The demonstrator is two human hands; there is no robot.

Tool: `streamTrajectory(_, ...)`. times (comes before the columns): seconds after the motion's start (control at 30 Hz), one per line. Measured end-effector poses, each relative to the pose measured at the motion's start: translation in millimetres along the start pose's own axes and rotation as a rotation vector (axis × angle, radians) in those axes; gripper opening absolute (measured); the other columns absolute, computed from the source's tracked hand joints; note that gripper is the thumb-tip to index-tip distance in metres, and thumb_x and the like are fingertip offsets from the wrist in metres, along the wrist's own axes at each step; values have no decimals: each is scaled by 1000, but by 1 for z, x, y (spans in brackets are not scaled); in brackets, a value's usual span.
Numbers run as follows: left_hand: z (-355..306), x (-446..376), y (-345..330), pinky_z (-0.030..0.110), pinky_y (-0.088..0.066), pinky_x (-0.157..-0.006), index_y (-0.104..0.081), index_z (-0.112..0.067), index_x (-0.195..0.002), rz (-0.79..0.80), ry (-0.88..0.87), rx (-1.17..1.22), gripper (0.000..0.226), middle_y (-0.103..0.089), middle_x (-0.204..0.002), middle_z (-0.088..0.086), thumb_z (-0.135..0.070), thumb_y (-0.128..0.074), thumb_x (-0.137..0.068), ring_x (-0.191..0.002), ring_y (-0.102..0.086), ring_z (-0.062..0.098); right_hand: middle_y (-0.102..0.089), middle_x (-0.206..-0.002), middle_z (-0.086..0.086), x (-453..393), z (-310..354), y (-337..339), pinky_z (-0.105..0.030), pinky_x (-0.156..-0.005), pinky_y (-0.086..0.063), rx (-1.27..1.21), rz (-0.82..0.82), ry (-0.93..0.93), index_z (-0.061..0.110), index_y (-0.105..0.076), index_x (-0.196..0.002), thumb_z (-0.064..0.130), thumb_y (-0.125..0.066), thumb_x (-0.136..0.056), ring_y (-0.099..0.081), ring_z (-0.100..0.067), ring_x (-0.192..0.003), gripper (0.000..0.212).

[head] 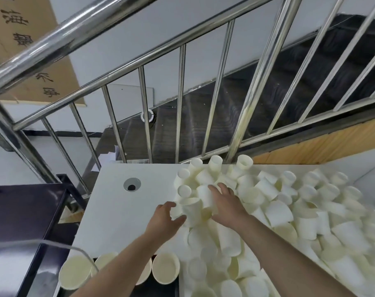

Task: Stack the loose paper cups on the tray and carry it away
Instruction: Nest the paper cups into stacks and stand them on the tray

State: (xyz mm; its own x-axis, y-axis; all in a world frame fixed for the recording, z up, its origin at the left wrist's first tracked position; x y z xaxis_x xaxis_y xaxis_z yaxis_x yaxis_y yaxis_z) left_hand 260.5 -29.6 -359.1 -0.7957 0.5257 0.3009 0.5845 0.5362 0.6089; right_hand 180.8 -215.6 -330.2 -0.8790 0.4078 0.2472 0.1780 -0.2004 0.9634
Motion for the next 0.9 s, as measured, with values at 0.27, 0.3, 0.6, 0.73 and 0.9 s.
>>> streamTrajectory(0.27, -18, -39, -19, 27, -44, -86, -34, -18, -139, 100, 26, -116, 79, -41, -134, 3, -56, -65, -77, -114, -53, 19, -8, -155, -9, -32, 5, 7, -40, -109, -32, -29, 81, 27, 30, -6, -153, 30, -77, -74, -37, -33, -130, 106)
streamTrajectory(0.3, -18, -41, -21, 29, -44, -90, -34, -18, -140, 103, 27, -117, 80, -41, -134, 3, -56, -66, -77, -117, -52, 20, -10, -154, -9, -34, 5, 6, -40, -108, -33, -23, 87, 31, 30, -6, -153, 29, -77, -74, -39, -33, -129, 106)
streamTrajectory(0.6, -22, -54, -32, 35, -49, -90, -38, -19, -135, 108, 30, -91, 74, -48, -125, 1, -55, -65, -76, -105, -58, 20, -32, -136, -6, -40, -2, -11, -39, -96, -43, -111, 104, 23, 28, -20, -148, 15, -69, -75, -48, -31, -116, 89)
streamTrajectory(0.73, -26, -54, -33, 34, -49, -88, -40, -20, -134, 91, 22, -53, 69, -50, -122, 1, -50, -66, -76, -109, -55, 19, -32, -134, -6, -36, 0, -10, -39, -95, -45, -169, 88, 30, 28, -23, -146, 13, -68, -76, -49, -31, -116, 84)
streamTrajectory(0.9, -27, -52, -26, 23, -44, -77, -42, -22, -135, 54, -3, 45, 68, -49, -123, -2, -44, -70, -77, -102, -52, 12, -23, -140, -2, -29, -2, -7, -38, -94, -47, -289, 54, 29, 29, -25, -145, 11, -69, -75, -45, -28, -122, 84)
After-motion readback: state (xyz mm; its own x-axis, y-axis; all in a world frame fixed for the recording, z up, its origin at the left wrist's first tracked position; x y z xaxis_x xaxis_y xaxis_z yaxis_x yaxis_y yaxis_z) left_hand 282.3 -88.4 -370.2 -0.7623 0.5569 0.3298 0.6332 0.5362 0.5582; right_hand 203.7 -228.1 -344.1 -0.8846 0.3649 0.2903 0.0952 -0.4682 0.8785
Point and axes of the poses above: each hand's wrist, its own x-axis away from the middle knuckle, its own y-axis out of the back of the hand, z = x × y, the point moved 6 cm from there along -x, towards the middle knuckle
